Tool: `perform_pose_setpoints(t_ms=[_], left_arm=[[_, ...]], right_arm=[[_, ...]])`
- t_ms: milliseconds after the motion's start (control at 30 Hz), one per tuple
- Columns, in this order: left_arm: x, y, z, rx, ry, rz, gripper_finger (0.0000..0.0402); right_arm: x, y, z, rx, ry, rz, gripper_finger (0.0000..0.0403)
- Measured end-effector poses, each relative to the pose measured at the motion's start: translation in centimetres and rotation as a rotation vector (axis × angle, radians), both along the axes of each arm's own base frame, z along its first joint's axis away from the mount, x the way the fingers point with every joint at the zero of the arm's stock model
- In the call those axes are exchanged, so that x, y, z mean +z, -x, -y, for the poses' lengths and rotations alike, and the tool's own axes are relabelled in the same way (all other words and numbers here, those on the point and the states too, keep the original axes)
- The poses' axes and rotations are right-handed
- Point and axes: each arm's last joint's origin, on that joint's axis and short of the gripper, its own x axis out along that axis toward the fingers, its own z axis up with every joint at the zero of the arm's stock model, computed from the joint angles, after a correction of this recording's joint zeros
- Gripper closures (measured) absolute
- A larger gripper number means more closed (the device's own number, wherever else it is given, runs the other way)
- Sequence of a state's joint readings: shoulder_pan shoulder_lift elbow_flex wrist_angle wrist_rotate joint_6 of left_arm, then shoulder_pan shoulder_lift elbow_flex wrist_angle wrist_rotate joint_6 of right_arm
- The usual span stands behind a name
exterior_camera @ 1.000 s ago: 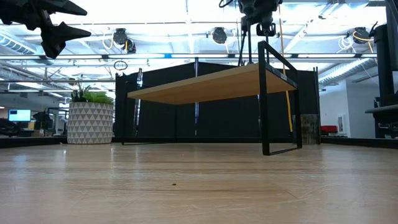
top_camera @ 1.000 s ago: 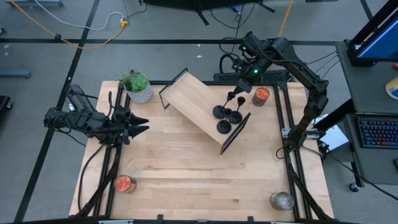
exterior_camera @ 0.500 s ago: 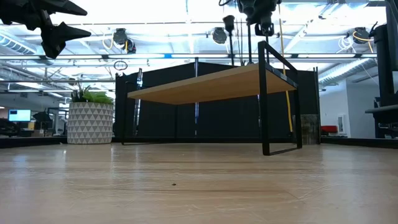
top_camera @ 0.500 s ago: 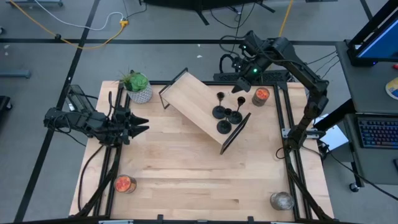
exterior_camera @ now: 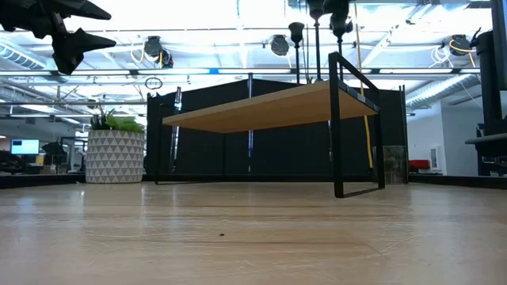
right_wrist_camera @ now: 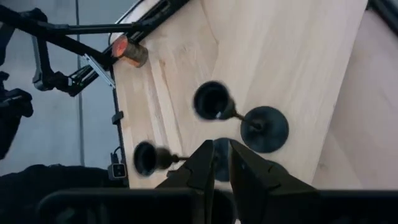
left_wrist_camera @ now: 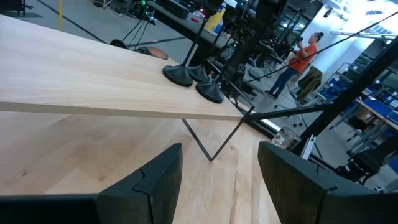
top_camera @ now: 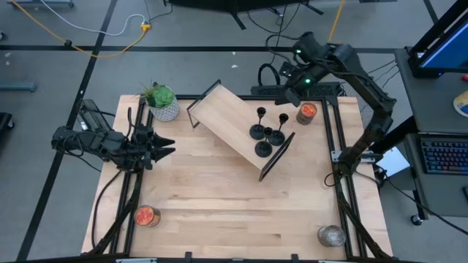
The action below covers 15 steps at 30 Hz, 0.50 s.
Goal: Pick & Place candle stick holders
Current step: Put the top orange scented candle on the shelf
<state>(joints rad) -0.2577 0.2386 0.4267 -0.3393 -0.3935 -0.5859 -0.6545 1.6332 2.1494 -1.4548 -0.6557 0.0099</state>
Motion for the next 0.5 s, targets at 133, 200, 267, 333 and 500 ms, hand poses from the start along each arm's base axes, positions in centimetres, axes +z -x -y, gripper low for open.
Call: perform_pose_setpoints(t_ms=[133, 200, 267, 333, 500], left_arm=[[0.0, 0.0, 0.0, 0.002, 0.012, 0.002, 0.0185], [0.0, 0.0, 0.0, 0.002, 0.018, 0.003, 0.0186], [0.0, 0.0, 0.0, 0.002, 0.019, 0.003, 0.0185], [0.0, 0.0, 0.0, 0.002, 0.018, 0.003, 0.0186], [0.0, 0.0, 0.0, 0.002, 0.015, 0.002, 0.0186]], right_arm=[[1.9, 2.1, -2.2, -0.001, 0.09, 0.033, 0.0379], [2.7, 3.3, -3.7, -0.006, 0.158, 0.023, 0.0391], [3.4, 4.5, -5.1, -0.021, 0.228, 0.011, 0.04], [4.1, 5.6, -6.3, -0.06, 0.28, 0.01, 0.04], [5.5, 8.7, -8.4, -0.181, 0.372, 0.031, 0.0402]])
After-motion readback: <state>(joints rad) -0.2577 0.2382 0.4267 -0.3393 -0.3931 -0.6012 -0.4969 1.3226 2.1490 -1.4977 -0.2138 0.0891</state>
